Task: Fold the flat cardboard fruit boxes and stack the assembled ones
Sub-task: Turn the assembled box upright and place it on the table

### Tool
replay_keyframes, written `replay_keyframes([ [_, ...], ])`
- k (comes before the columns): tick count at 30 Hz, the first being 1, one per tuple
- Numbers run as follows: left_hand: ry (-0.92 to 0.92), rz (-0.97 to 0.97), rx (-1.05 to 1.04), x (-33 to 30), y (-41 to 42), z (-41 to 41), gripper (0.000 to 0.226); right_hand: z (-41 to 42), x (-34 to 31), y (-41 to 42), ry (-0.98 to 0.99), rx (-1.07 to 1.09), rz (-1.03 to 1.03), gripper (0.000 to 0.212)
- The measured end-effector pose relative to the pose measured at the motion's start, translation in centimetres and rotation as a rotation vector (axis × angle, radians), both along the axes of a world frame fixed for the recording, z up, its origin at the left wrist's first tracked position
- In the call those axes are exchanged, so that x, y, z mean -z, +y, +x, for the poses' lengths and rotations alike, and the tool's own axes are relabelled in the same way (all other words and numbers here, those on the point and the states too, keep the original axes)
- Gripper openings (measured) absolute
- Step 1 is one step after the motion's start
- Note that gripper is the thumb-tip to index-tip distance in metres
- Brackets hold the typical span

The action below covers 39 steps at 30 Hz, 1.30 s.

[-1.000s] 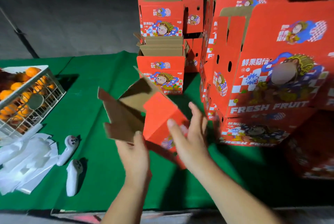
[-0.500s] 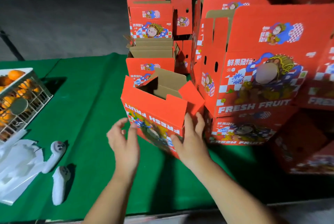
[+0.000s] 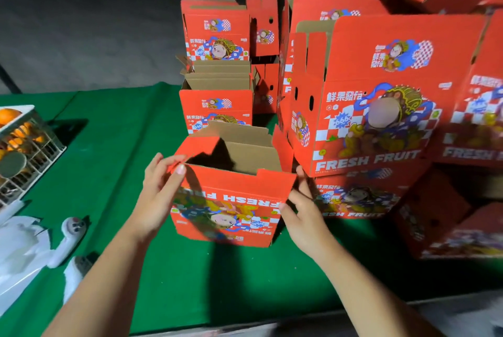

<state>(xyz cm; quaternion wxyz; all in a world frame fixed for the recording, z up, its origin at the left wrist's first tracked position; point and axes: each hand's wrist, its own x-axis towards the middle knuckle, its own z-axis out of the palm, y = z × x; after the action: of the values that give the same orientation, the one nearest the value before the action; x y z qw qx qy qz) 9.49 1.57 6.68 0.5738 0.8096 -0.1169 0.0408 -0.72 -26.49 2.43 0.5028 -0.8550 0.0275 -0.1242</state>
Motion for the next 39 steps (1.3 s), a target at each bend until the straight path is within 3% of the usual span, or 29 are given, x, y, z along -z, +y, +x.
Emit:
replay_keyframes([
  [3, -0.046, 0.022, 0.026, -1.0, 0.7, -2.5, 0.049, -1.1, 0.7, -0.2, -0.075, 0.021, 0.085, 0.033],
  [7, 0.074, 0.239, 0.131, -1.0, 1.8, -5.5, 0.074, -2.3, 1.5, -0.9, -0.172, 0.124, 0.138, 0.025],
  [11, 0.084, 0.377, 0.151, -0.2, 2.5, -7.4, 0.066, -3.0, 1.7, -2.0, -0.098, 0.212, 0.192, 0.02],
  [15, 0.145, 0.564, 0.124, 0.4, 2.3, -8.5, 0.061, -4.0, 0.6, -2.2, -0.065, 0.13, 0.164, 0.023],
  [17, 0.173, 0.565, 0.128, 0.4, 2.0, -9.2, 0.073, -4.6, 0.4, -2.0, -0.054, 0.133, 0.153, 0.024],
  [21, 0.107, 0.592, 0.05, 0.5, 1.6, -9.9, 0.086, -5.2, 0.7, -1.4, -0.028, 0.177, 0.116, 0.054],
  [23, 0.13, 0.582, 0.04, 0.7, 1.8, -9.9, 0.094, -5.5, 0.9, -1.2, -0.049, 0.158, 0.127, 0.055],
  [26, 0.17, 0.389, 0.002, 1.1, 1.1, -9.6, 0.101, -5.6, 1.0, -0.8, -0.093, 0.114, 0.103, 0.048],
  [29, 0.157, 0.398, -0.106, 1.3, 0.1, -8.8, 0.105, -5.3, 0.6, -0.6, -0.022, 0.124, 0.072, 0.057],
  [34, 0.023, 0.186, -0.265, 1.8, 0.9, -8.8, 0.082, -5.5, -0.5, -1.2, -0.09, 0.172, -0.008, 0.066],
  [37, -0.026, 0.369, -0.36, 2.8, 0.8, -8.8, 0.048, -5.6, -0.1, -0.7, -0.078, 0.165, -0.045, 0.063],
  [39, -0.029, 0.369, -0.355, 3.4, 0.3, -9.3, 0.035, -6.0, 0.4, -0.2, -0.074, 0.116, -0.012, 0.058],
])
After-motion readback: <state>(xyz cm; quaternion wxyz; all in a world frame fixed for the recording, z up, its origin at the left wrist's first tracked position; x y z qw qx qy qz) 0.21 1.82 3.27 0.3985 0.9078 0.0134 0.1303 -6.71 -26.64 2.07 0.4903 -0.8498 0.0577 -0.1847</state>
